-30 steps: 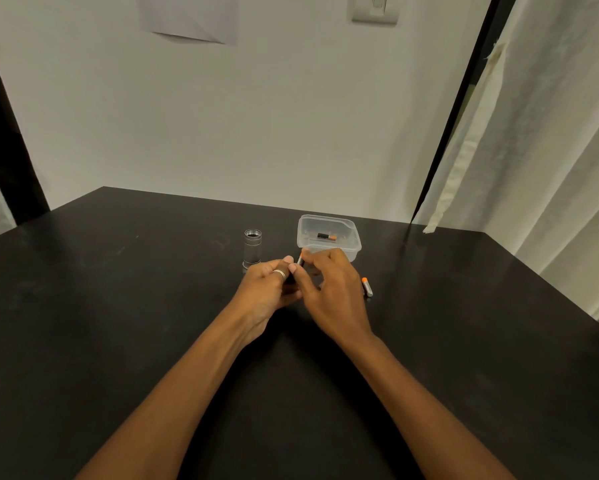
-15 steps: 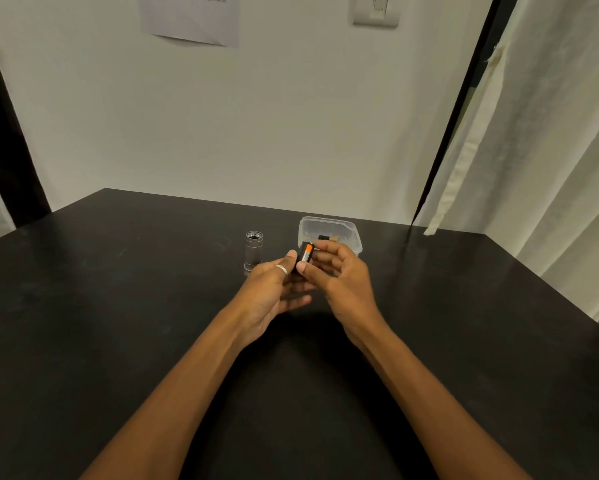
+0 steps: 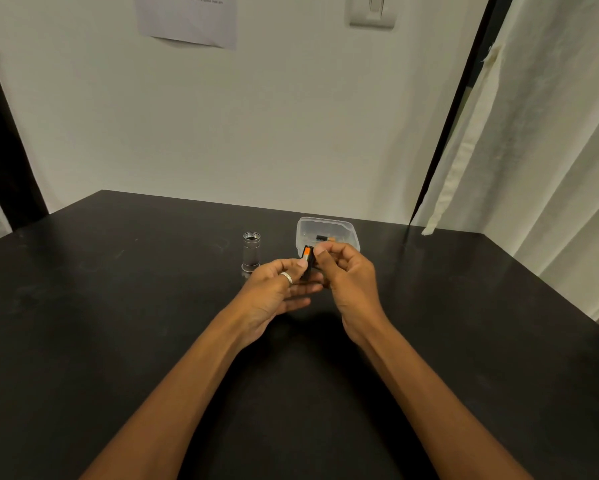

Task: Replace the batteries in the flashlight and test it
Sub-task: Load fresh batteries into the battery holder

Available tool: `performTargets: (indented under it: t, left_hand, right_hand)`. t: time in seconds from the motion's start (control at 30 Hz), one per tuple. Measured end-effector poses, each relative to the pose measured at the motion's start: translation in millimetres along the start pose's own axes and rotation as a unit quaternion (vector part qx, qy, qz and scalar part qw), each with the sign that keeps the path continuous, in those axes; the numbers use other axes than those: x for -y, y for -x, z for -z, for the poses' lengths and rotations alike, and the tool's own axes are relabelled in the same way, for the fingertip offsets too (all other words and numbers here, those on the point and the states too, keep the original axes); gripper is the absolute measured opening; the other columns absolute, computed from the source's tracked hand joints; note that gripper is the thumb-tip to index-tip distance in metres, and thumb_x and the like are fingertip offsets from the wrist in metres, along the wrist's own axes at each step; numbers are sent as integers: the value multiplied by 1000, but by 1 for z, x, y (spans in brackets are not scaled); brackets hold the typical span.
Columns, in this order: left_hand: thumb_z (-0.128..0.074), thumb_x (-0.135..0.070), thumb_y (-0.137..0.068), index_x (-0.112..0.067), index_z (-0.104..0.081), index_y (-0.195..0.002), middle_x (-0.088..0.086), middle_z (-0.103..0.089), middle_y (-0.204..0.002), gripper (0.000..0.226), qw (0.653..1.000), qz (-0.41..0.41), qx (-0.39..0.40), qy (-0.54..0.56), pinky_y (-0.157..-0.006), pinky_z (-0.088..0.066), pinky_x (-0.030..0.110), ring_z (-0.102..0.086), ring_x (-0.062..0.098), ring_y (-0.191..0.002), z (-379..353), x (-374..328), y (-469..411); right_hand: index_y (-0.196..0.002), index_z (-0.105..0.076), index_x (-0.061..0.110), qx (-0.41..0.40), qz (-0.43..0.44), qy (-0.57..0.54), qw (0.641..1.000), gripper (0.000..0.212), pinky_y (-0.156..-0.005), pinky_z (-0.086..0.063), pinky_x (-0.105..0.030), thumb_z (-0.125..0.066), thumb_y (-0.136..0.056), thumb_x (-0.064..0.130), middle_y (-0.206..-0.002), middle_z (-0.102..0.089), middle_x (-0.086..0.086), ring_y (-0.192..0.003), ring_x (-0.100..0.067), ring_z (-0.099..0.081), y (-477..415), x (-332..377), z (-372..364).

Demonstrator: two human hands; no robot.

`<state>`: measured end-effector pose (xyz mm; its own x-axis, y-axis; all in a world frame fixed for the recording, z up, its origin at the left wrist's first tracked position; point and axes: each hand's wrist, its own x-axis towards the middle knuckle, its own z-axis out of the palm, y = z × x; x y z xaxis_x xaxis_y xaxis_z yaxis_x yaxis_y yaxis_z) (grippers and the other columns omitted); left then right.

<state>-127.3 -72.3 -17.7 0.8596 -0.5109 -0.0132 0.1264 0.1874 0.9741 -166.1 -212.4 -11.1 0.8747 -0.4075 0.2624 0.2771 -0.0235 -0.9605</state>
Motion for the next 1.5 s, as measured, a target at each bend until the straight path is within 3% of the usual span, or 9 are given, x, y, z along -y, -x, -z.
performTargets:
  t: [0.17, 0.4, 0.57, 0.63, 0.7, 0.87, 1.07, 1.33, 1.5]
  left_hand:
    - [-51, -32, -105, -9, -68, -120, 12, -77, -114, 32, 1000, 14, -1, 22, -83, -56, 33, -73, 22, -107, 1, 1, -2]
    - [-48, -28, -107, -9, -70, -109, 10, -78, -98, 29, 997, 33, -24, 58, -79, -57, 33, -75, 18, -89, 2, -1, -3]
    - [-46, -29, -108, -8, -70, -110, 9, -79, -101, 33, 997, 41, -32, 62, -78, -56, 33, -76, 17, -88, 3, -1, -3]
    - [-46, -30, -108, -7, -70, -112, 10, -79, -103, 34, 996, 46, -37, 61, -78, -56, 33, -76, 17, -88, 2, -1, -4]
    - [-45, -29, -108, -6, -69, -114, 10, -79, -105, 34, 996, 50, -41, 62, -78, -57, 33, -75, 18, -89, 2, -2, -4]
    - [-46, -28, -107, -7, -67, -119, 10, -78, -108, 32, 994, 66, -41, 74, -79, -57, 33, -75, 19, -93, 3, -4, -4]
    - [-48, -28, -106, -6, -66, -120, 9, -78, -108, 32, 994, 64, -34, 77, -77, -57, 32, -76, 17, -91, 6, -1, -8]
    - [-47, -29, -106, -6, -66, -119, 9, -79, -107, 32, 995, 58, -32, 79, -77, -57, 32, -76, 17, -91, 5, 0, -10]
    - [-47, -29, -107, -6, -66, -120, 8, -79, -107, 32, 994, 64, -37, 77, -79, -56, 33, -76, 18, -92, 6, 0, -10]
  right_hand:
    - [-107, -74, 12, -1, 10, 9, 1000, 14, -77, -60, -26, -66, -100, 20, -100, -79, -7, -90, -14, -73, -1, -1, 1]
    - [-107, -76, 21, 11, 15, 31, 999, 15, -80, -60, -30, -64, -101, 16, -106, -77, 3, -102, -11, -71, 0, 0, 1]
    - [-110, -76, 21, -44, 77, 160, 983, 18, -79, -58, -21, -64, -99, 13, -105, -75, 11, -96, -4, -69, -16, 6, 12]
    - [-111, -76, 17, -73, 101, 234, 964, 19, -75, -52, -8, -63, -99, 11, -106, -75, 8, -96, -6, -69, -32, 15, 17]
    - [-114, -75, 14, -60, 110, 340, 932, 22, -73, -46, -4, -61, -99, 9, -108, -74, 3, -98, -9, -67, -59, 23, 19]
    - [-106, -78, 10, 51, 68, 546, 833, 23, -87, -58, -37, -61, -91, 3, -110, -76, -9, -99, -26, -70, -134, 21, 13]
    - [-115, -74, 7, 119, 18, 664, 738, 25, -88, -61, -45, -71, -90, 14, -110, -73, -13, -95, -31, -70, -178, -3, 3]
    - [-130, -60, 8, 156, 10, 735, 660, 35, -86, -54, -41, -63, -97, 18, -120, -66, -14, -104, -31, -65, -186, -13, -1]
    - [-125, -63, 7, 151, 26, 734, 662, 29, -81, -53, -39, -62, -97, 16, -112, -68, -12, -89, -26, -60, -178, -8, -5]
